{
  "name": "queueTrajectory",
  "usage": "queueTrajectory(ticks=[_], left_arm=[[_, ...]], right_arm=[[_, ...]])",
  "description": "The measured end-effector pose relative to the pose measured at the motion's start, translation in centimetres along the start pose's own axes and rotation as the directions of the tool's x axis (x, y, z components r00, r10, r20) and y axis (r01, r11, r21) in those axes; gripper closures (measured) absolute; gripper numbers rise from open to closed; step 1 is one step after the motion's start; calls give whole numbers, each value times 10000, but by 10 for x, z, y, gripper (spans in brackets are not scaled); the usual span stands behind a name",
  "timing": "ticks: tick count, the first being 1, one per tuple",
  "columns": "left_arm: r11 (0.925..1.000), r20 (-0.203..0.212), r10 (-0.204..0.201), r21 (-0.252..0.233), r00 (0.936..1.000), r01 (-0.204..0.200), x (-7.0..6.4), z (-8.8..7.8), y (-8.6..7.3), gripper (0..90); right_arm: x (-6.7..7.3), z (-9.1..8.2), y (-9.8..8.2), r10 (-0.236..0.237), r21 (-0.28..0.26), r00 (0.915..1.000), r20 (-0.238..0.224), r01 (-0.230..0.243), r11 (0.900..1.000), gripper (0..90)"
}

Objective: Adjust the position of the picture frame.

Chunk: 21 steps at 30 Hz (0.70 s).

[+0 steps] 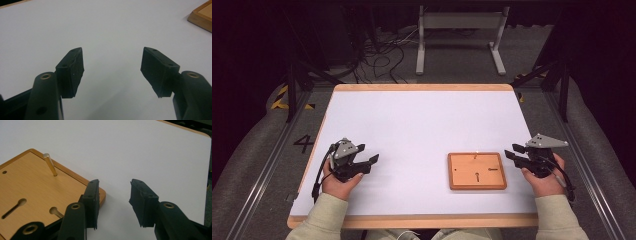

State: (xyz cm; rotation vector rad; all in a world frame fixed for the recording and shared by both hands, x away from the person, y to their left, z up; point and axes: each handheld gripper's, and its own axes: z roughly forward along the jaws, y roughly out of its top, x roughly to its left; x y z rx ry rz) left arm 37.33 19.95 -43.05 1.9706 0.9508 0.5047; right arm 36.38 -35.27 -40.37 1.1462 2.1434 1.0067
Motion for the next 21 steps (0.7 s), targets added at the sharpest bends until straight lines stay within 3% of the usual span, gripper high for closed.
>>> queueTrajectory(ticks=[21], left_arm=[[10000, 31, 28, -3, 10000, -28, 0, -2, 0, 354]], right_arm=[[2, -8, 6, -168, -142, 9998, -64, 167, 9998, 594]])
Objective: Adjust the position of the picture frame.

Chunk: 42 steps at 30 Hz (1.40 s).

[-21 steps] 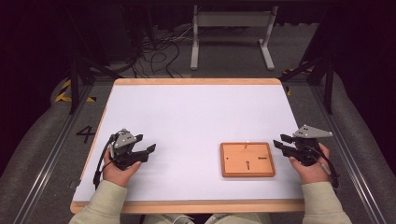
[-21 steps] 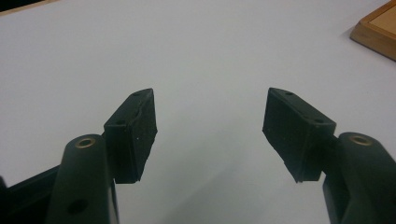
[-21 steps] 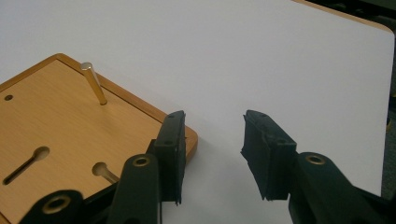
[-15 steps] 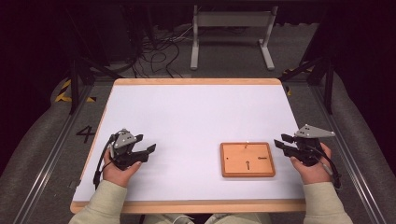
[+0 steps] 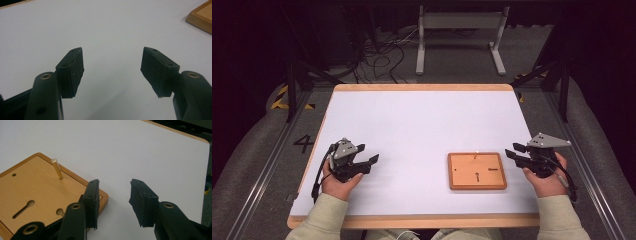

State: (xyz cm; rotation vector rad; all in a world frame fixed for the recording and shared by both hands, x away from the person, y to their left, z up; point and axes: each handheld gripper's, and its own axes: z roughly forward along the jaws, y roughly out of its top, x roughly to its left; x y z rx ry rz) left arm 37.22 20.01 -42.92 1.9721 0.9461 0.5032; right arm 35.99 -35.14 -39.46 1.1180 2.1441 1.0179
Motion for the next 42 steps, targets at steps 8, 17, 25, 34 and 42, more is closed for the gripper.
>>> queueTrajectory(ticks=[8, 17, 25, 34, 42], left_arm=[[9998, 75, -6, -210, 10000, 8, -1, -2, 0, 353], [9994, 183, -74, -339, 9998, 80, -1, -2, 0, 349], [9993, 216, -53, -379, 9998, 61, -1, -3, 0, 348], [9988, 259, -6, -492, 9997, 19, -1, -4, 0, 343], [9988, 234, 1, -494, 9997, 11, -1, -4, 0, 343]], right_arm=[[3, -3, 3, -161, -212, 9998, -134, 158, 9997, 587], [5, -4, 4, -330, -431, 9989, -320, 316, 9986, 570], [14, -13, 12, -763, -105, 9924, -960, 757, 9971, 673], [31, -16, 19, -1754, 694, 9692, -1727, 1897, 9794, 676], [43, -10, 19, -2297, 1534, 9364, -2651, 2762, 9488, 814]])
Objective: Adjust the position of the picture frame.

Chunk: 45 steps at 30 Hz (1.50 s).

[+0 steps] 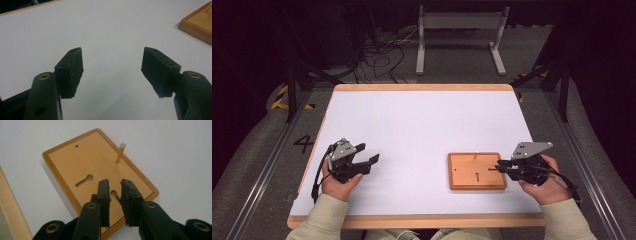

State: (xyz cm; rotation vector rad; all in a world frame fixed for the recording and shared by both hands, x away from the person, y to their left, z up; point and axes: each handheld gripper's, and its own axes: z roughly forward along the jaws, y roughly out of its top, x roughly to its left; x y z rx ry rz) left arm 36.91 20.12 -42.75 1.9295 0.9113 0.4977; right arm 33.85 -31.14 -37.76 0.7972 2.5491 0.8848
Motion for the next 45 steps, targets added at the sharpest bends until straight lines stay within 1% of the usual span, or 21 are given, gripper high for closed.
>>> queueTrajectory(ticks=[4, 6, 11, 12, 14, 20, 22, 23, 25, 26, 28, 32, 34, 35, 36, 37, 39, 40, 41, 42, 45], left_arm=[[10000, 0, 1, 2, 10000, -1, 0, 0, 0, 343], [10000, -2, 23, 12, 10000, -23, 0, 0, 0, 343], [10000, -12, 16, 20, 10000, -16, 0, 0, 0, 343], [10000, -11, 21, 24, 10000, -21, 0, 0, 0, 343], [10000, -12, 21, 30, 10000, -21, 0, 0, 0, 343], [10000, 5, -14, 34, 10000, 14, 0, 1, 0, 343], [10000, 11, 10, 42, 10000, -10, 0, 1, 0, 343], [10000, 7, 11, 43, 10000, -11, 0, 1, 0, 343], [10000, 5, -20, 30, 10000, 20, 0, 1, 0, 343], [10000, 4, -13, 33, 10000, 13, 0, 1, 0, 342], [10000, 8, 4, 49, 10000, -4, 0, 1, 0, 342], [10000, 26, 36, 79, 10000, -37, 0, 1, 0, 342], [10000, 22, 48, 81, 10000, -49, 0, 1, 0, 342], [10000, 24, 36, 69, 10000, -36, 0, 1, 0, 342], [10000, 22, 34, 70, 10000, -35, 0, 1, 0, 342], [10000, 22, 25, 80, 10000, -25, 1, 1, 0, 341], [10000, 25, 37, 81, 10000, -37, 1, 1, -1, 341], [10000, 28, 28, 82, 10000, -28, 1, 1, -1, 341], [10000, 12, -4, 72, 10000, 4, 1, 1, -1, 341], [10000, 11, -10, 73, 10000, 10, 1, 1, -1, 341], [10000, 14, 19, 96, 10000, -19, 1, 2, -1, 341]], right_arm=[[5, 6, 0, -146, 535, 9981, -592, 178, 9984, 900], [9, 9, 0, -267, 864, 9955, -905, 345, 9957, 900], [13, 16, 0, -569, 1425, 9900, -1295, 753, 9869, 900], [14, 17, 0, -493, 1570, 9868, -1545, 738, 9848, 900], [14, 18, 0, -444, 1651, 9857, -1626, 715, 9837, 900], [18, 24, -2, -301, 2481, 9767, -2123, 837, 9651, 900], [19, 27, -3, -273, 2742, 9742, -2240, 899, 9575, 900], [20, 30, -4, -252, 2944, 9728, -2303, 943, 9510, 900], [20, 34, -5, -279, 3256, 9735, -2271, 1028, 9399, 900], [19, 36, -7, -71, 3458, 9745, -2243, 864, 9343, 900], [17, 36, -8, 95, 3469, 9733, -2292, 725, 9351, 900], [14, 32, -7, 219, 3429, 9806, -1947, 471, 9382, 900], [14, 31, -8, 172, 3439, 9809, -1936, 514, 9376, 900], [16, 32, -8, 22, 3493, 9803, -1974, 683, 9345, 900], [19, 33, -8, 4, 3591, 9745, -2244, 823, 9297, 900], [21, 35, -8, -34, 3729, 9720, -2350, 933, 9232, 900], [22, 40, -8, -132, 4150, 9771, -2126, 1025, 9040, 900], [21, 41, -9, -189, 4268, 9798, -1993, 1042, 8983, 900], [19, 43, -11, -24, 4381, 9799, -1995, 913, 8943, 900], [19, 42, -11, 46, 4345, 9798, -1998, 844, 8967, 900], [18, 42, -11, 30, 4421, 9840, -1784, 774, 8936, 900]])
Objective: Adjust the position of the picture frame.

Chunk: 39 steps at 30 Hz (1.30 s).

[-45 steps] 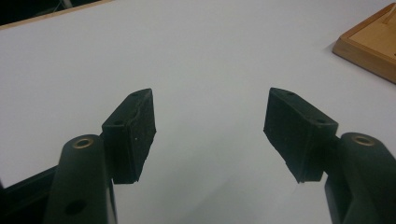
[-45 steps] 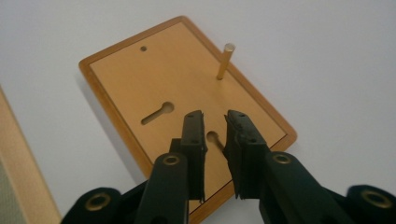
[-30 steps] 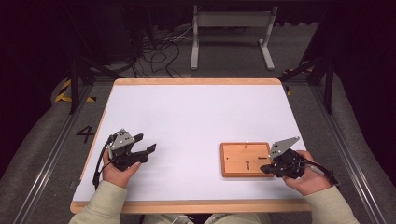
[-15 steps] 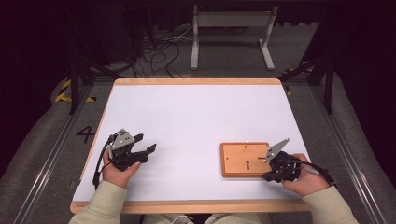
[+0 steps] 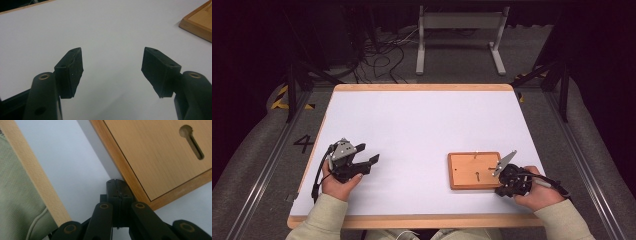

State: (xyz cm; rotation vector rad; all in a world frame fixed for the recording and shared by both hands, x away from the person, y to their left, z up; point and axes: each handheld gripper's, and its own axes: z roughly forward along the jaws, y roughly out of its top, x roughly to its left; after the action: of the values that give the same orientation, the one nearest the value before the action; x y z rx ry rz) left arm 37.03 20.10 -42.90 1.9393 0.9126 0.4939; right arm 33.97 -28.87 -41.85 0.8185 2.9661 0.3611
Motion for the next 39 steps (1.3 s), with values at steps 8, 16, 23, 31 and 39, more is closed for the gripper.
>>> queueTrajectory(ticks=[8, 16, 23, 31, 39], left_arm=[[10000, 23, -3, 77, 10000, 3, -1, 2, 0, 340], [9999, 21, 47, 98, 10000, -47, -2, 3, 0, 340], [9999, 14, 50, 144, 10000, -50, -2, 4, -1, 340], [9998, 42, 60, 192, 10000, -61, -3, 5, -1, 340], [9997, 66, 82, 219, 9999, -83, -3, 5, -1, 340]], right_arm=[[-14, 0, -1, 987, -294, 9920, 786, -967, 9949, 900], [-30, 1, 4, 2032, -720, 9603, 1910, -1928, 9786, 900], [-53, 5, 12, 3075, -1402, 9147, 2622, -2792, 9500, 900], [-71, 8, 21, 3602, -1851, 8902, 2789, -3182, 9298, 900], [-88, 2, 17, 5314, -2287, 8126, 2391, -4848, 8442, 900]])
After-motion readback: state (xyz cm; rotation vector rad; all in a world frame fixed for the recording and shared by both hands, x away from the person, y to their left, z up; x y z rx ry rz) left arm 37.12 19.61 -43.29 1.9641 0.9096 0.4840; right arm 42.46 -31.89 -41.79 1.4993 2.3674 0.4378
